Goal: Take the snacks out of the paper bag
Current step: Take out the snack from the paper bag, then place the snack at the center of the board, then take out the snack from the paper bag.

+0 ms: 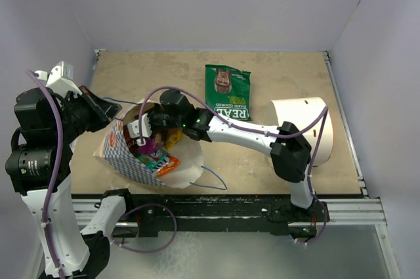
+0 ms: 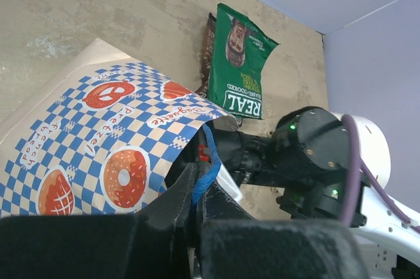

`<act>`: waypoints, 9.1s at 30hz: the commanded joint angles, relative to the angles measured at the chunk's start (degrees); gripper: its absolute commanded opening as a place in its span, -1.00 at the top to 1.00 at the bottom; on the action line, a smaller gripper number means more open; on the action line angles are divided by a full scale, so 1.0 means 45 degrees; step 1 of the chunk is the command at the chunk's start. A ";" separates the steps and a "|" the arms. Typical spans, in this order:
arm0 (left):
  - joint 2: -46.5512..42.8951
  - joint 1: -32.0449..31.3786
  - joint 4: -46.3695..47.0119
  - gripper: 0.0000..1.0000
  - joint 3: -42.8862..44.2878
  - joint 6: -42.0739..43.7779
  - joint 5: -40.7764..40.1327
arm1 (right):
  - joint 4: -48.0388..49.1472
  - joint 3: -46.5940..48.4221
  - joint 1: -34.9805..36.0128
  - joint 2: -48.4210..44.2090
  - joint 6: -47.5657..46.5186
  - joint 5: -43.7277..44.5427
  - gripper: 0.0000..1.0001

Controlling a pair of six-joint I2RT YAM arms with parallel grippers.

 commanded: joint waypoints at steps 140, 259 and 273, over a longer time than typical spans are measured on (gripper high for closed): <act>0.0013 -0.0010 0.0375 1.00 0.0078 0.0790 -0.0982 | -0.4037 0.3291 -0.6199 -0.0198 0.5630 1.0495 -0.58; 0.1221 -0.0009 -0.0540 1.00 -0.0329 -0.0404 -0.4428 | -0.0323 -0.0601 0.1462 -0.6065 0.9244 0.4337 1.00; 0.1957 -0.0008 -0.0566 1.00 -0.0938 -0.0926 -0.5671 | -0.1047 0.0235 -0.0946 -0.8004 1.6220 0.7697 1.00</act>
